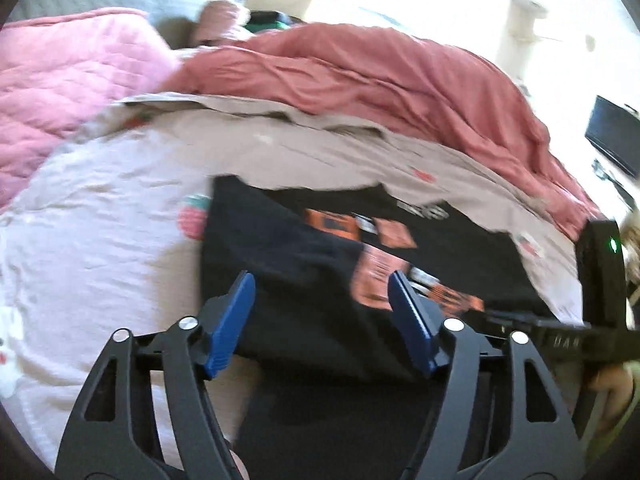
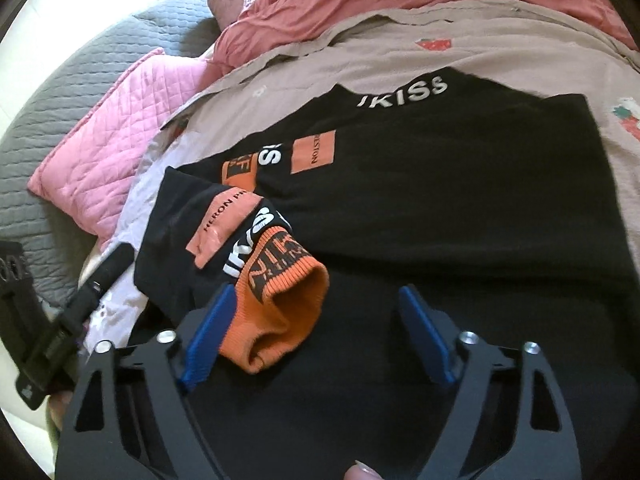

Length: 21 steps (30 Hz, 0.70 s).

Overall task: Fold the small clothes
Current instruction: 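Grasp the cuff with the left tool, fold it across the body, release, then grasp the second folded cuff with the right tool, straighten it, release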

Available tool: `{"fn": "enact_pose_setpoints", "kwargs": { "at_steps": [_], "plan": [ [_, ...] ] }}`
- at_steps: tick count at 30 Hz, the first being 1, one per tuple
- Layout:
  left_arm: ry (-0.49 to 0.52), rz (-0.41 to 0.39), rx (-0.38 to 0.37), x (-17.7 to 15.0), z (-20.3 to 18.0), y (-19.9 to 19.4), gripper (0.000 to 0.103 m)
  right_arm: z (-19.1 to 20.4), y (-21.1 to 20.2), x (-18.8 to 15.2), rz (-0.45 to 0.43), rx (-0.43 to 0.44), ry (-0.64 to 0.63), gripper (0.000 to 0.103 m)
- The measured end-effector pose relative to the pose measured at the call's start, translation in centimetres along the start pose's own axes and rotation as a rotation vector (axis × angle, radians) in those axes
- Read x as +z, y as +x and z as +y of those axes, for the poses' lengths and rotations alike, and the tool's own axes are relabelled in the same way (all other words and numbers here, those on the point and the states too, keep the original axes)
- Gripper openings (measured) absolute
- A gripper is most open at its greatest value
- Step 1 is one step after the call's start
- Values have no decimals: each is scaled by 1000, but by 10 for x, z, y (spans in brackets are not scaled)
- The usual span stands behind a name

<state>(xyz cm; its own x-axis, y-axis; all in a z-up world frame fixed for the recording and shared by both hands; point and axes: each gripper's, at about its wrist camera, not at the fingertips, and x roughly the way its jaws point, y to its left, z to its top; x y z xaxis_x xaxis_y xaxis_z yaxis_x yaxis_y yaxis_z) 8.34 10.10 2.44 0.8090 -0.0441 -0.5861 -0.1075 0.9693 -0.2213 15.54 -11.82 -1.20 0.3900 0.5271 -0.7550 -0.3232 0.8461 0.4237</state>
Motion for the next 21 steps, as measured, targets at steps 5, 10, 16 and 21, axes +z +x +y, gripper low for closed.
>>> {"fn": "enact_pose_setpoints", "kwargs": {
  "at_steps": [5,10,16,21],
  "plan": [
    [-68,-32,35,6,17,-6,70,13,12,1,-12,8,-63,30],
    [-128,-55,42,9,31,-8,70,38,-3,7,-53,20,-207,6],
    [-166,-74,31,11,41,-12,71,43,-54,40,-202,-2,-294,5],
    [-146,-75,33,11,37,-13,72,20,-91,72,-304,-138,-333,5]
  ]
}}
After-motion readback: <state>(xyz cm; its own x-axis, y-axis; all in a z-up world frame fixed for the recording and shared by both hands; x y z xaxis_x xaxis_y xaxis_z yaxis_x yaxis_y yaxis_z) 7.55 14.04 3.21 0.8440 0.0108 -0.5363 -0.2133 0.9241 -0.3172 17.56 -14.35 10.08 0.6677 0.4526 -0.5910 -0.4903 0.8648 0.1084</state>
